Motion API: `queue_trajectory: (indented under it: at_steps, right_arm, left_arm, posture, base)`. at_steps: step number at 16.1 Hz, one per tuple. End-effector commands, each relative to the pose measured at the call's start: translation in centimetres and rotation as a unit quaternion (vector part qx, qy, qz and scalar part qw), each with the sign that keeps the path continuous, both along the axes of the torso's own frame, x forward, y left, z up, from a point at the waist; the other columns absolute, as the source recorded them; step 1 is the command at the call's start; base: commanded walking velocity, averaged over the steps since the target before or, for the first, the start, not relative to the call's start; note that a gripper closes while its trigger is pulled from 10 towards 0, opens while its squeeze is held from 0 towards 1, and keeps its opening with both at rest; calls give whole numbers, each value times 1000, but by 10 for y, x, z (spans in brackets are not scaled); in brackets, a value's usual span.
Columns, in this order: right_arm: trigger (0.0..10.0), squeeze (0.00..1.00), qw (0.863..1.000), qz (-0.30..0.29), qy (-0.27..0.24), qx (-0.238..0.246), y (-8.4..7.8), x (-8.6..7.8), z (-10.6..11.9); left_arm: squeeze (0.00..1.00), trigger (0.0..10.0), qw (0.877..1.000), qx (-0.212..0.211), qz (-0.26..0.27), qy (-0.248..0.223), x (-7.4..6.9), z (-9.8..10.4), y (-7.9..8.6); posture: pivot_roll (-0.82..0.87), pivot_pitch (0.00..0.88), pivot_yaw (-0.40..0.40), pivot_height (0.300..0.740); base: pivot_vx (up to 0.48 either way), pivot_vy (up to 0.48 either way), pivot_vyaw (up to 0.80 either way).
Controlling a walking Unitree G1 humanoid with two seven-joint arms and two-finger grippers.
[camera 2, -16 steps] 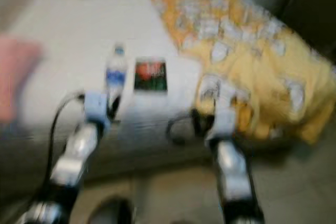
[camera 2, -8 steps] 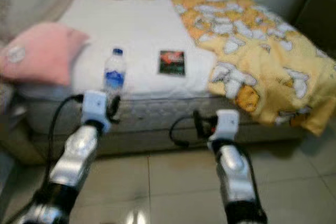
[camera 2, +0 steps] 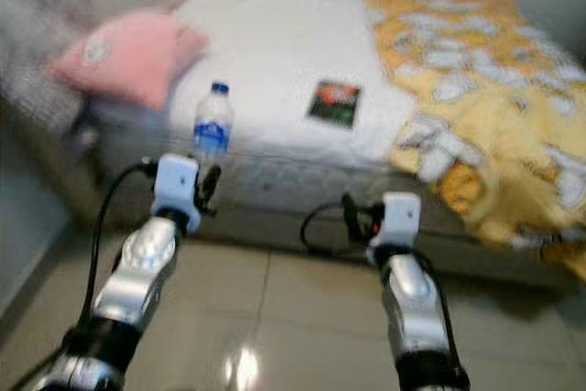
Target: Clean up the room
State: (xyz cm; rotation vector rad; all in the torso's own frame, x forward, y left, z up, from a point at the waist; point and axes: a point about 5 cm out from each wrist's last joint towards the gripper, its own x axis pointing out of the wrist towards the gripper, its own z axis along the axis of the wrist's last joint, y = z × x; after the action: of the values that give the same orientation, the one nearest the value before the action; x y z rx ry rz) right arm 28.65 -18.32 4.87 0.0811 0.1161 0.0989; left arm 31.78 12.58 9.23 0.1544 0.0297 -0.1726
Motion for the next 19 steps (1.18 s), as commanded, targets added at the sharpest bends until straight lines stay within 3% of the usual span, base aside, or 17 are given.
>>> queue_trajectory:
  at_steps: [1,4,8,13,15,19]
  right_arm:
    - [10000,0,1000,6,-6,-2,2,2,2]
    - [10000,0,1000,7,-6,-4,2,2,2]
    - [10000,0,1000,8,-7,-10,0,1,2]
    - [10000,0,1000,8,-10,-14,0,4,4]
    - [10000,0,1000,9,-11,-14,0,5,4]
    - [10000,0,1000,13,-13,-18,2,5,4]
  left_arm:
    - [0,10000,1000,2,2,-16,2,7,3]
    - [0,10000,1000,-18,10,-4,5,4,4]
    - [0,10000,1000,-4,17,-7,6,3,5]
    - [0,10000,999,-9,37,-1,7,1,11]
    - [0,10000,999,-18,46,7,7,-1,14]
    - [0,10000,999,2,45,4,6,-3,17]
  posture:
    - [-14,0,-36,740]
    - [-19,0,-34,740]
    - [-29,0,-37,740]
    - [-24,0,-37,740]
    - [-23,0,-36,740]
    - [-28,0,-35,740]
  base:
    - [0,-480,513]
    - [0,-160,471]
    - [0,0,456]
    - [0,-445,454]
    - [0,0,450]
    - [0,0,447]
